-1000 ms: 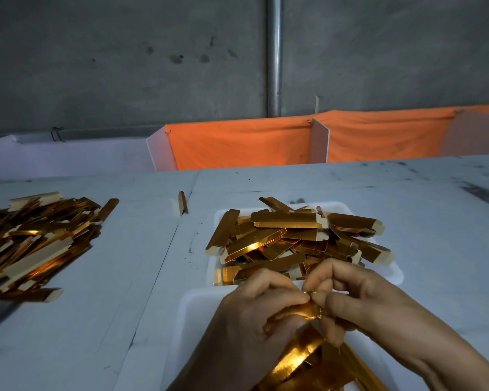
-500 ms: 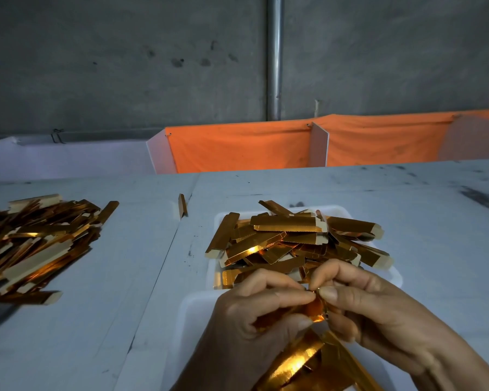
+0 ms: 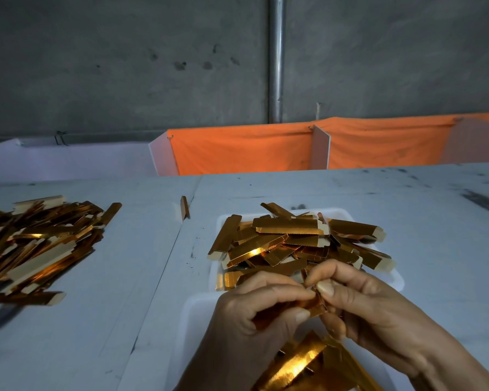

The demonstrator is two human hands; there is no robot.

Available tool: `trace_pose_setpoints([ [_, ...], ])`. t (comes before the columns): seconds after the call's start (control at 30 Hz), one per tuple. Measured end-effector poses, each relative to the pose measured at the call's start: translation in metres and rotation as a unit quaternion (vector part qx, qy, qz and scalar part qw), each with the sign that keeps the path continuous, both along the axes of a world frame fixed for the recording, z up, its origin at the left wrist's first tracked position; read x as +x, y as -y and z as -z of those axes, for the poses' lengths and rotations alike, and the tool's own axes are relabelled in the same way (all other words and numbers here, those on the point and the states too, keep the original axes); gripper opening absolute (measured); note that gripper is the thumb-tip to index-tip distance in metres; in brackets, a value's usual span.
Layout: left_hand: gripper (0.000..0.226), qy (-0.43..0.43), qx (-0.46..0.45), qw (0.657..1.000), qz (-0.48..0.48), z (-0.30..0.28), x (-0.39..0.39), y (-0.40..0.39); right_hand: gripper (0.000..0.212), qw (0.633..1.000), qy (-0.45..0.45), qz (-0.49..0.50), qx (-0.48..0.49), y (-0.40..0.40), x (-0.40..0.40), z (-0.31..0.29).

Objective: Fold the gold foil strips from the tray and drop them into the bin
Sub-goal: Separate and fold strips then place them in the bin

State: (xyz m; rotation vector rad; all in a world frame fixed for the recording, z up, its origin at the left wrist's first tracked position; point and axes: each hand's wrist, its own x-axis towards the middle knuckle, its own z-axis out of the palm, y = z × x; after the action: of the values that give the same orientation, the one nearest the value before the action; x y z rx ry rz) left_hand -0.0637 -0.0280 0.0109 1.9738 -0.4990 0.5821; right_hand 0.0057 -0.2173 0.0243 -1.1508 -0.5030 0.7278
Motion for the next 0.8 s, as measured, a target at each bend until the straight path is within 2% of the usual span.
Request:
trace_pose_setpoints([
  [0.17,0.026,-0.019,-0.005,1.000,0.006,0.0004,0.0000,0.0008,0.040,0.999,-0.027,0.015,0.030,-0.0068,-0.0040,0.0013],
  [0.27,0.024,-0.017,-0.022,1.000,-0.002,0.0001,0.0005,-0.0006,0.035,0.995,-0.067,-0.024,0.064,-0.0078,-0.0050,-0.0009],
  [0.6,0.028,-0.040,-0.012,0.999,-0.002,-0.0007,-0.0013,-0.0027,0.042,0.997,-0.062,-0.046,0.030,-0.0012,0.0001,-0.0029],
  [0.8,0.018,0.018,0.019,1.000,-0.015,-0.0023,-0.0001,0.0015,0.043,0.998,-0.050,-0.029,0.019,-0.0022,-0.0001,-0.0009],
])
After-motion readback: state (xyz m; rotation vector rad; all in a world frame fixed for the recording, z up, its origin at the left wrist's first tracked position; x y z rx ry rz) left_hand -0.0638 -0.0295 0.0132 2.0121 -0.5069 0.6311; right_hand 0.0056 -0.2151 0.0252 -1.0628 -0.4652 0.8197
